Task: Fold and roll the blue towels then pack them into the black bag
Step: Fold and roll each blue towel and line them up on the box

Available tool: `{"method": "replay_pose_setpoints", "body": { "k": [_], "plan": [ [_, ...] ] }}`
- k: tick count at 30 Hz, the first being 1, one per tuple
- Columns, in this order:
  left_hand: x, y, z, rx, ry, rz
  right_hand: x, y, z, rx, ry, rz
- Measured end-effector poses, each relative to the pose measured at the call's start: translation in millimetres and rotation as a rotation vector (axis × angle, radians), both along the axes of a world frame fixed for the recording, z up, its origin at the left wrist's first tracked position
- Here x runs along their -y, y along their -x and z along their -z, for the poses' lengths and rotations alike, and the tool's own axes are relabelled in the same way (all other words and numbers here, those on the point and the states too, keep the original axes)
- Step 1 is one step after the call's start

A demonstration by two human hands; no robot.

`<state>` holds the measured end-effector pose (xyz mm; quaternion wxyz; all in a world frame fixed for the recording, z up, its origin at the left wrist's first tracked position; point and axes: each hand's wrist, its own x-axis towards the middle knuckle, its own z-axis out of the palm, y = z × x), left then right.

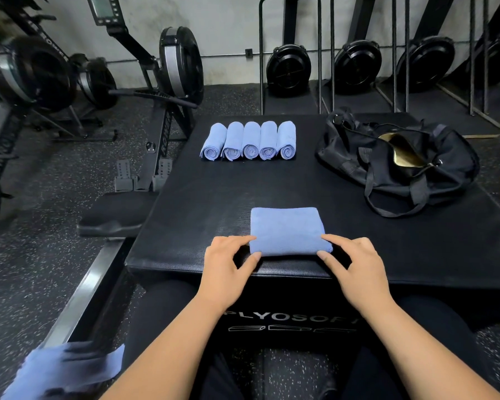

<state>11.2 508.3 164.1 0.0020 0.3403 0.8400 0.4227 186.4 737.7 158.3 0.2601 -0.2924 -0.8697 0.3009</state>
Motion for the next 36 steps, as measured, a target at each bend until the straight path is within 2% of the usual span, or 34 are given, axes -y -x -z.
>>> {"method": "replay_pose_setpoints", "body": {
  "k": [6,12,17,22,25,31,36],
  "plan": [
    [0,0,0,0.098,-0.038,-0.035,4,-1,-13,-0.063,0.221,0.018],
    [-6,-2,-2,0.106,-0.036,-0.095,6,3,-17,-0.105,0.220,0.080],
    [-13,3,-3,0.055,-0.087,-0.111,3,11,-18,-0.112,0.011,0.087],
    [-16,5,-10,-0.288,-0.035,0.001,5,17,-13,-0.097,-0.267,0.009],
    [-11,5,-7,-0.361,0.019,-0.004,1,14,-4,-0.100,-0.412,-0.037],
    [-8,13,0,-0.257,0.122,0.083,-9,11,1,0.080,-0.392,-0.145],
    [-12,34,-11,0.015,0.128,0.121,-23,19,-21,0.140,-0.154,-0.188]
  ]
}}
